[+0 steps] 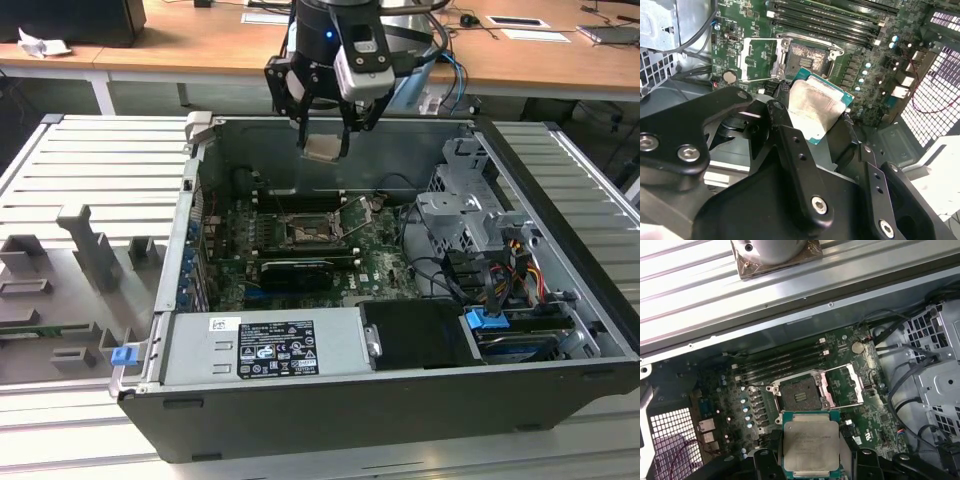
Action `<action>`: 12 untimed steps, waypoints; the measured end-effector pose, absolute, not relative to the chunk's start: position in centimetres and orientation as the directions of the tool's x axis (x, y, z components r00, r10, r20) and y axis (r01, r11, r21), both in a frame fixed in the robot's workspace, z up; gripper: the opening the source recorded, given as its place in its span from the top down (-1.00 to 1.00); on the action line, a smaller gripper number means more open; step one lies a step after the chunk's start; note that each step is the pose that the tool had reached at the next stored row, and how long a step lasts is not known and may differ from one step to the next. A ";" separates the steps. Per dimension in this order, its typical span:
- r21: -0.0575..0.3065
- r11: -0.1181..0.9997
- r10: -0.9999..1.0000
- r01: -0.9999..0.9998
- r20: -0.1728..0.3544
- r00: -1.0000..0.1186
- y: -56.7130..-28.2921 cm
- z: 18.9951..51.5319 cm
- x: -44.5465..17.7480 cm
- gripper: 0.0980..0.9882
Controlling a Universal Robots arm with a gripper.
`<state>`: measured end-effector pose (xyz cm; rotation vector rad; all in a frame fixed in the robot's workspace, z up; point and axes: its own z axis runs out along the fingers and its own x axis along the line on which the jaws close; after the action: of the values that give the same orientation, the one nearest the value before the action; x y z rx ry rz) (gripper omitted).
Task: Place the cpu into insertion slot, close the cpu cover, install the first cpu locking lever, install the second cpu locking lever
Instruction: 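Place the cpu into insertion slot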
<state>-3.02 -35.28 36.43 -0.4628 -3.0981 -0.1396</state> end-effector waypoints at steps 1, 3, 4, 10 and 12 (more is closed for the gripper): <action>0.087 0.951 0.296 0.297 0.019 -0.955 -35.3 36.4 -3.0 0.00; 0.087 0.949 0.302 0.302 0.019 -0.953 -35.3 36.4 -3.0 0.00; 0.087 0.948 0.306 0.307 0.019 -0.952 -35.3 36.3 -3.0 0.00; 0.087 0.942 0.324 0.325 0.019 -0.946 -35.3 36.2 -3.0 0.00; 0.087 0.939 0.334 0.334 0.019 -0.942 -35.3 36.2 -3.0 0.00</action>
<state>-3.02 -35.28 36.16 -0.5321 -3.0891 -0.1392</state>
